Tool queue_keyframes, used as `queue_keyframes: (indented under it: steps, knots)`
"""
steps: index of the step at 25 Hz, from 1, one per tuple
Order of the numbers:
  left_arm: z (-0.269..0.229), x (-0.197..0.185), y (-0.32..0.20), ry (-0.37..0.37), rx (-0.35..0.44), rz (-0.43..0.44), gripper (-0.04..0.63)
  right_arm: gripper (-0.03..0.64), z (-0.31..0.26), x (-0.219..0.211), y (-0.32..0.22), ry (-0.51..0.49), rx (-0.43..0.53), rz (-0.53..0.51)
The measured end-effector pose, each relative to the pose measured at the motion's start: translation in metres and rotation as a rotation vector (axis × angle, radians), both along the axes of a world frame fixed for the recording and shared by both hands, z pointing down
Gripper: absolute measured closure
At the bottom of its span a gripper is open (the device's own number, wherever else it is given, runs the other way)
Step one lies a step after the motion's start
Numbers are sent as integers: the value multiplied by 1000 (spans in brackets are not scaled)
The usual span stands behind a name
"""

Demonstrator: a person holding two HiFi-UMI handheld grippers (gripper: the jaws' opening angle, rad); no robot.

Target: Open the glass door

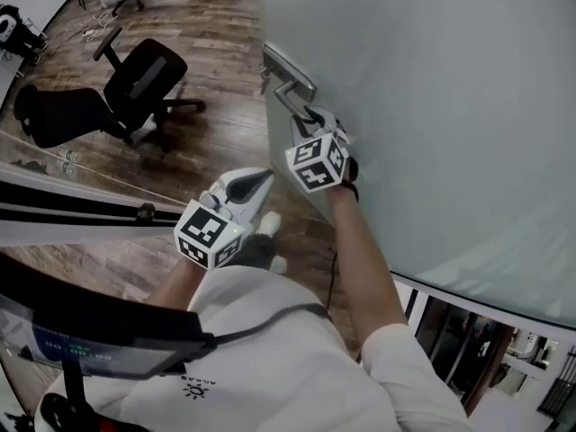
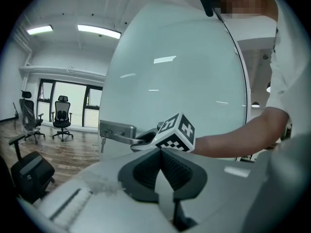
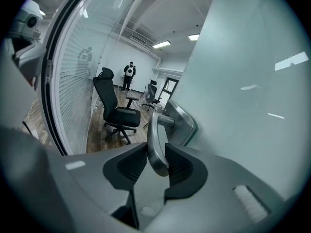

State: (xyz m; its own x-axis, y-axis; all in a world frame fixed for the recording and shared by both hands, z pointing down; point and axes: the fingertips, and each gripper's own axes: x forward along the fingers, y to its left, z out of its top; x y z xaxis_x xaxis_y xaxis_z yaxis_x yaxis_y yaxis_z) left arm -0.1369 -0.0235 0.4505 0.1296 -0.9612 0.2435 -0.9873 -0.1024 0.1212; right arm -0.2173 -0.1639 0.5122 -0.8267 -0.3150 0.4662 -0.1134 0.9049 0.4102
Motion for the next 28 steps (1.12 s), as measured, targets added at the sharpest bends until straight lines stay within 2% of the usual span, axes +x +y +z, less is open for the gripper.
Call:
queue_keyframes:
  steps: [2, 5, 10, 13, 17, 23, 28]
  knots:
    - [6, -13, -15, 14, 15, 8, 591, 497, 6, -1, -8, -7, -5, 21]
    - [7, -29, -63, -8, 11, 48, 591, 497, 11, -2, -45, -11, -23, 52]
    - [-20, -50, -149, -19, 35, 94, 591, 499, -5, -4, -106, 9, -37, 83]
    - [-30, -58, -178, -35, 55, 134, 591, 499, -11, -5, -125, 16, -39, 111]
    - [-34, -59, -205, -5, 67, 179, 591, 499, -12, -3, -150, 18, -35, 142]
    - [-62, -50, -286, 47, 49, 179, 589, 499, -37, 18, -239, 24, -69, 182]
    - [-67, -58, -312, 45, 34, 164, 591, 499, -46, 27, -277, 15, -85, 221]
